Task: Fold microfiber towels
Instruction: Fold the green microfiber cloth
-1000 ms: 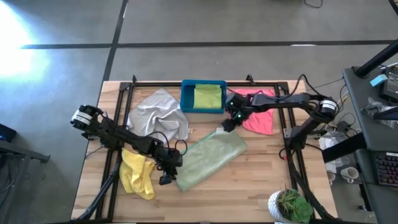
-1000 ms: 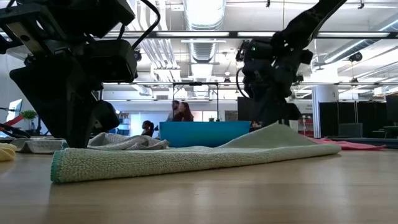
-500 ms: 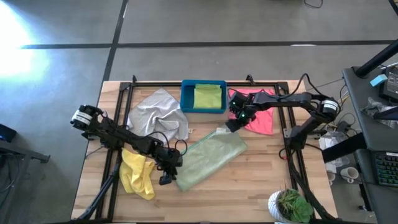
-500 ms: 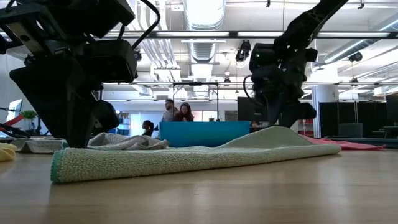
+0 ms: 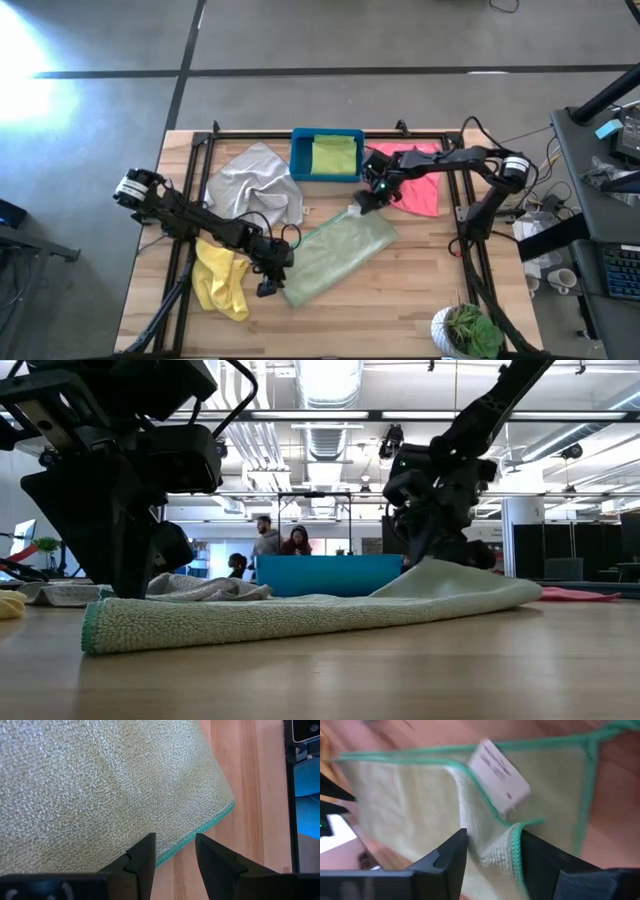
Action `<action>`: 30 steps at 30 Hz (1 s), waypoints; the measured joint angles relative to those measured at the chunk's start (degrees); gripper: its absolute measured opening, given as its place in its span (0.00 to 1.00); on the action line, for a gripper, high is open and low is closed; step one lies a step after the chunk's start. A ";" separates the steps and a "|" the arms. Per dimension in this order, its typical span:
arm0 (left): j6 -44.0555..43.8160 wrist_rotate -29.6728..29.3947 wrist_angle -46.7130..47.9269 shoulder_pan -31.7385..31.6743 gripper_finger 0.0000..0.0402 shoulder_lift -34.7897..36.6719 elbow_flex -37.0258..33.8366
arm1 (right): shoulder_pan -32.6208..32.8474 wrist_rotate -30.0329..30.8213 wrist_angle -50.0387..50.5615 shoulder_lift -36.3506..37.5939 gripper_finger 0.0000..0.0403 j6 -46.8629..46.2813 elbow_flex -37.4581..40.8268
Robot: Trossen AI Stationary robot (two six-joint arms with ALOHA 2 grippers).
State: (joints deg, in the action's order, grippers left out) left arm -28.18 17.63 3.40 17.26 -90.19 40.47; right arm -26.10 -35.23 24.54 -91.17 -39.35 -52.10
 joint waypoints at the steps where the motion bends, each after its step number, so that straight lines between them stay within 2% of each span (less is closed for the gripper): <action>1: 0.00 0.00 0.00 0.00 0.31 0.00 0.00 | -0.10 -0.67 -0.67 -0.36 0.38 -0.46 0.00; 7: 0.00 0.00 0.05 0.00 0.31 0.00 0.00 | -0.08 -2.71 -0.68 -1.28 0.34 -1.19 0.02; 16: 0.03 0.02 0.04 0.00 0.31 0.00 0.00 | -0.05 -2.76 -0.77 0.58 0.05 -0.42 0.02; 22: 0.04 0.02 0.04 0.00 0.31 0.00 -0.04 | 0.58 -1.91 -0.77 2.48 0.02 3.36 0.04; 27: 0.04 0.04 0.04 0.00 0.31 0.00 -0.09 | 3.63 4.39 -0.54 7.79 0.02 9.46 0.07; 30: 0.04 0.04 0.04 0.00 0.31 0.00 -0.29 | 6.15 12.30 -0.43 11.08 0.02 14.17 0.07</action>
State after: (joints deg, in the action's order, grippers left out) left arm -28.14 17.67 3.44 17.26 -90.19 40.17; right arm -19.95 -22.93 24.12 -80.09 -25.19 -52.03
